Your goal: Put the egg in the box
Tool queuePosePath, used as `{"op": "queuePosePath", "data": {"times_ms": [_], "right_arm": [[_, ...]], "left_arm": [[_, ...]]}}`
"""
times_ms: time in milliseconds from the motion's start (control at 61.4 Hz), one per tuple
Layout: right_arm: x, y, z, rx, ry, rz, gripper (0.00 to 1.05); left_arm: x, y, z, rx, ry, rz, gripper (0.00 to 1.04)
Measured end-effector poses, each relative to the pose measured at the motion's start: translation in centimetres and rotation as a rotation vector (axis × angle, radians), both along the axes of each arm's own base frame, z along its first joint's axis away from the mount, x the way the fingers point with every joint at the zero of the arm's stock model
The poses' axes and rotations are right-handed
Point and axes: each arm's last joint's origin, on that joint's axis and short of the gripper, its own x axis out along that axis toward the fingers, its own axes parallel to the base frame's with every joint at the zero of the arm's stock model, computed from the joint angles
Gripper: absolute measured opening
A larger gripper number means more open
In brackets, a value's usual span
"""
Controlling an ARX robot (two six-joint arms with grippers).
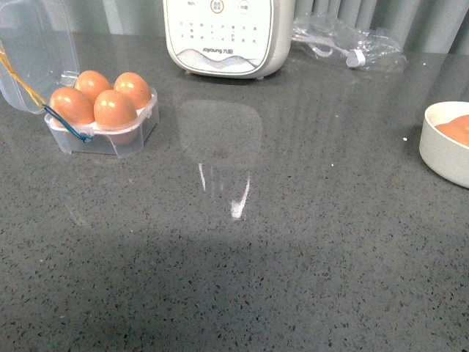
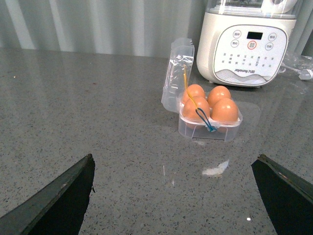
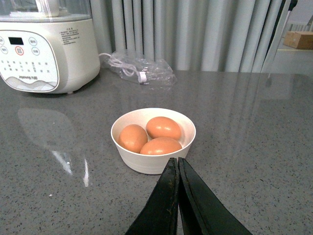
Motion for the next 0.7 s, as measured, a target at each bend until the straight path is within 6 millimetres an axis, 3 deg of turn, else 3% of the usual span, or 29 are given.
{"op": "queuePosePath", "data": {"times_ms": [700], "right_arm": [[-1.5, 0.0, -0.3, 0.000, 0.006, 0.002, 0.03]], "left_arm": [[0.0, 0.0, 0.0, 0.000, -0.001, 0.000, 0.98]]}}
